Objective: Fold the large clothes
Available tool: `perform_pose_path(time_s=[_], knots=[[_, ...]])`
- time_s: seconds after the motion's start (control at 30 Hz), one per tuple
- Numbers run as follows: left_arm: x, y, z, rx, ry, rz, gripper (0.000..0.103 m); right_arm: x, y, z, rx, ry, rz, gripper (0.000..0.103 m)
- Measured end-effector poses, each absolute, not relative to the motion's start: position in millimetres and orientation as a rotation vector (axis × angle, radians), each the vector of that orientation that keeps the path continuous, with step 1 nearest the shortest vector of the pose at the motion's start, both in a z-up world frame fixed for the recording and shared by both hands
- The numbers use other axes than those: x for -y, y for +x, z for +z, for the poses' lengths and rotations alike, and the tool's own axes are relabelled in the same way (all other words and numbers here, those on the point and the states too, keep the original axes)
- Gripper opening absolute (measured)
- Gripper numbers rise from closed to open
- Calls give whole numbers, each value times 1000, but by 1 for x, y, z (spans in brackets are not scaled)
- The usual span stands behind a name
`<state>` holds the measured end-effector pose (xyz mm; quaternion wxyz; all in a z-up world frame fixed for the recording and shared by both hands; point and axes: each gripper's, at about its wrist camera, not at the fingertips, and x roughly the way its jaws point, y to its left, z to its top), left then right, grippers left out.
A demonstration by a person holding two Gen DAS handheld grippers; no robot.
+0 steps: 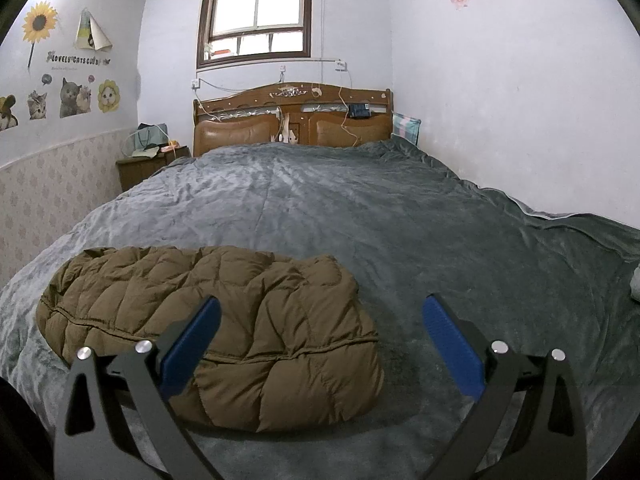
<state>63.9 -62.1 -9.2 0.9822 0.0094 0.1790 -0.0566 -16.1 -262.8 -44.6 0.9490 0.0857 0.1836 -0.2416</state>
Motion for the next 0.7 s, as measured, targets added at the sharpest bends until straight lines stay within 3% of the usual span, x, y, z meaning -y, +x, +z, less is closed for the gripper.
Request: perform_pose_path(time_s=[0.7], knots=[[85, 54, -10, -372, 65, -87, 100, 263, -14, -45, -380, 177, -497, 101]])
